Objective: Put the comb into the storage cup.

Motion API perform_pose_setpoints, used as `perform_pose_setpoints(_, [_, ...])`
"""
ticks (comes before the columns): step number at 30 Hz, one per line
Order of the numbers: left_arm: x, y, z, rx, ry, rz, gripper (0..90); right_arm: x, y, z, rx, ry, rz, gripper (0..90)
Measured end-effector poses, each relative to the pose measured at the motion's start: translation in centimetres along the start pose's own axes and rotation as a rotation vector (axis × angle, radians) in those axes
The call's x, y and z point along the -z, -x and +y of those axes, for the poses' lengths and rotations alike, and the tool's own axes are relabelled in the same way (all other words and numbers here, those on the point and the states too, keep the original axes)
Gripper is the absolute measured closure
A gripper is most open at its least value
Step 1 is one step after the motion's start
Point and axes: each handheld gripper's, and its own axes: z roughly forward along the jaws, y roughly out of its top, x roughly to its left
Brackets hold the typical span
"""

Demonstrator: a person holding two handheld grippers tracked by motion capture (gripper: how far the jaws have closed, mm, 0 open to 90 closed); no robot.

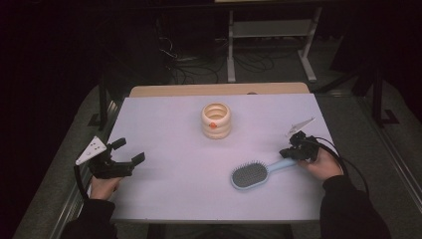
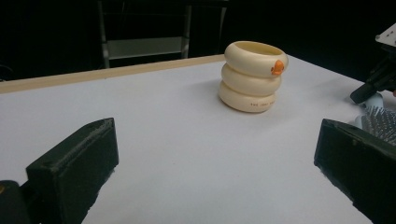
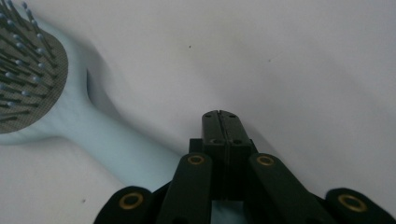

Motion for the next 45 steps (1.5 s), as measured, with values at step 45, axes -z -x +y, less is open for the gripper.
perform_pose_setpoints(45, [-0.1,0.2,0.0,-0.001,-0.009,-0.005,0.0,3.6,-3.2,-5.6,-0.028,0.030,-0.002,89.0])
